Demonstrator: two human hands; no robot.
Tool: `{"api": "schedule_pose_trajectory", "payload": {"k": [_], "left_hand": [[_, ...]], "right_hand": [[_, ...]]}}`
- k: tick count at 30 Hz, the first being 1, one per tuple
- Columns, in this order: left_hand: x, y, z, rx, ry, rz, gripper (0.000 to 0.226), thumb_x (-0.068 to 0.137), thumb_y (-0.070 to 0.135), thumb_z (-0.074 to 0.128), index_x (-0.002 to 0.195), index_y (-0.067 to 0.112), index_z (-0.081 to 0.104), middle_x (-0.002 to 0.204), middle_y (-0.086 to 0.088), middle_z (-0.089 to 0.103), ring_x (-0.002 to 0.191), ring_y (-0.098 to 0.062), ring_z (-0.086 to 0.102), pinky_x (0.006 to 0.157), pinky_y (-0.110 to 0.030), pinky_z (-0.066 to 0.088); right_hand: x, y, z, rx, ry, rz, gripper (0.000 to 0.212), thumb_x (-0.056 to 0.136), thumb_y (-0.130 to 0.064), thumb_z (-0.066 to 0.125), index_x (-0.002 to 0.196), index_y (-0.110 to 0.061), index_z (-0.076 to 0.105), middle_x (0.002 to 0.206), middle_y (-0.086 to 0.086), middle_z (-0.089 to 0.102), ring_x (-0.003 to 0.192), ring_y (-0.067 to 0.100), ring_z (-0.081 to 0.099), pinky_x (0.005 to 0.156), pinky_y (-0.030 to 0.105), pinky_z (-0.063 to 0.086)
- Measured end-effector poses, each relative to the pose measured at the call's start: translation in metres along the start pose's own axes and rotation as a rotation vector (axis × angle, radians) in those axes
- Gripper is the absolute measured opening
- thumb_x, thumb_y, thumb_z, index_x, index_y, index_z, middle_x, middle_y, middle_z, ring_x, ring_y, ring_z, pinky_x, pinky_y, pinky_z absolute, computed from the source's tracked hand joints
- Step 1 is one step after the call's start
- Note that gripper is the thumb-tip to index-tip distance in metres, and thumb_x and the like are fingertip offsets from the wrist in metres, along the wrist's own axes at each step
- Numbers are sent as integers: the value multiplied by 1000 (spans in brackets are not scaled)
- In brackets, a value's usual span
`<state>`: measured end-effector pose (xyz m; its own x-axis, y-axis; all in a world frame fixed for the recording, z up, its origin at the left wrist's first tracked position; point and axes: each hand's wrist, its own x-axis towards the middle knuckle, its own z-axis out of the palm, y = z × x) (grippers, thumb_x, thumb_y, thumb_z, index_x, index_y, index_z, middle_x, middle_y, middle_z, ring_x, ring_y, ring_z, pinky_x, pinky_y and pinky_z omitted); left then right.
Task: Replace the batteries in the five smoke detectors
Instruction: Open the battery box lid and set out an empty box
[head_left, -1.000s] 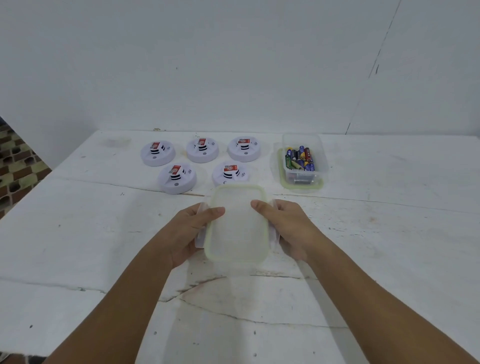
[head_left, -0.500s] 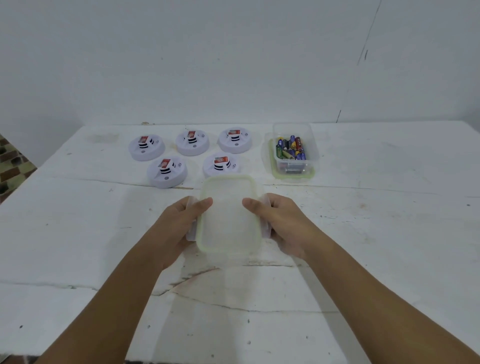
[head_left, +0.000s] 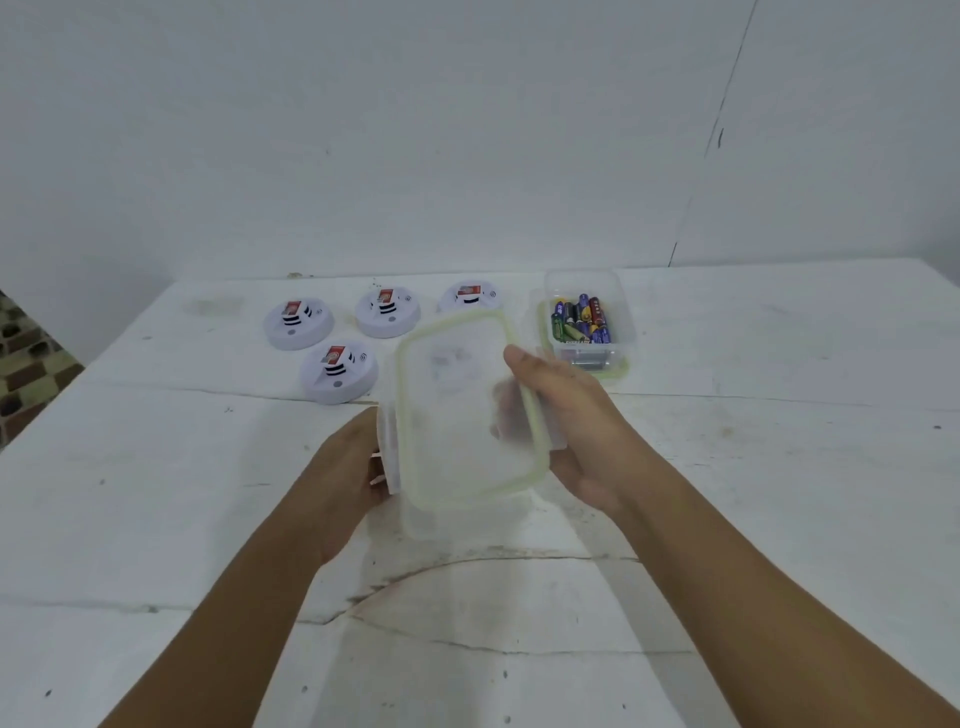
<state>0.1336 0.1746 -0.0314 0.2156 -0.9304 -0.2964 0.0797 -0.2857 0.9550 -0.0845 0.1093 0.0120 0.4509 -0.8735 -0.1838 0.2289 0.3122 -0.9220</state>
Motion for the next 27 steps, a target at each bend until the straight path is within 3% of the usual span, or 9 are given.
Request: {"api": "schedule_pose_trajectory", "payload": {"k": [2, 5, 9, 11, 14, 17, 21, 25, 27], "left_hand": [[0, 2, 2, 156, -18, 43, 24, 94, 17, 64, 110, 32, 73, 109, -14, 74, 95, -35, 64, 94, -51, 52], [4, -1, 3, 280, 4, 59, 27, 97, 8, 62, 103, 34, 65, 76, -4, 59, 73, -29, 55, 81, -49, 52], [5, -5, 3, 281, 102, 110, 35, 99, 5, 56, 115, 36, 54, 72, -1, 50, 68, -21, 53, 71, -38, 46], [4, -3, 1, 257, 148, 140, 38, 99, 3, 54, 118, 36, 51, 73, -4, 49, 58, -15, 51, 63, -32, 43], [5, 2, -6, 198, 184, 157, 39, 98, 1, 54, 116, 35, 53, 68, -2, 48, 56, -16, 47, 67, -39, 36], [4, 9, -14, 193, 212, 168, 39, 98, -1, 53, 117, 33, 55, 59, 9, 45, 50, -8, 45, 69, -39, 36], [2, 17, -25, 192, 256, 214, 39, 98, -2, 53, 119, 31, 55, 69, -1, 46, 50, -9, 46, 67, -36, 38], [0, 24, -21, 193, 213, 250, 39, 98, -2, 54, 118, 31, 55, 69, 1, 45, 52, -8, 45, 69, -35, 40], [2, 27, -10, 197, 161, 251, 38, 98, -1, 55, 119, 31, 55, 61, 9, 46, 52, -7, 46, 70, -34, 42]], "right_hand": [[-2, -14, 4, 117, -23, -52, 18, 98, -30, 72, 90, -18, 60, 74, -2, 60, 61, 15, 56, 74, 34, 50], [-12, -41, 3, 62, 55, -186, 21, 102, -17, 64, 85, -22, 53, 70, -7, 59, 55, 10, 56, 56, 26, 47], [-16, -53, -16, -458, 233, -359, 18, 99, -25, 63, 102, -31, 46, 85, 7, 54, 69, 19, 49, 64, 36, 41], [-12, -40, -20, -754, 293, -378, 20, 98, -24, 60, 104, -30, 42, 79, 2, 51, 61, 15, 45, 60, 33, 40], [-3, -6, -15, -1074, 253, -294, 22, 96, -25, 57, 104, -28, 37, 66, -1, 53, 58, 20, 53, 62, 39, 49], [11, 28, -6, -1299, 175, -147, 23, 100, -41, 54, 106, -27, 36, 77, -1, 61, 76, 28, 61, 75, 44, 54], [19, 56, 0, -1264, 80, 18, 36, 101, -61, 45, 102, -27, 54, 89, -7, 69, 85, 19, 65, 79, 39, 55], [23, 55, -16, -970, 161, 23, 30, 102, -51, 55, 88, -27, 64, 79, -2, 72, 72, 22, 69, 74, 37, 58], [24, 48, -28, -1022, 236, -48, 20, 100, -45, 61, 89, -29, 67, 79, -6, 71, 74, 15, 68, 71, 32, 54]]}}
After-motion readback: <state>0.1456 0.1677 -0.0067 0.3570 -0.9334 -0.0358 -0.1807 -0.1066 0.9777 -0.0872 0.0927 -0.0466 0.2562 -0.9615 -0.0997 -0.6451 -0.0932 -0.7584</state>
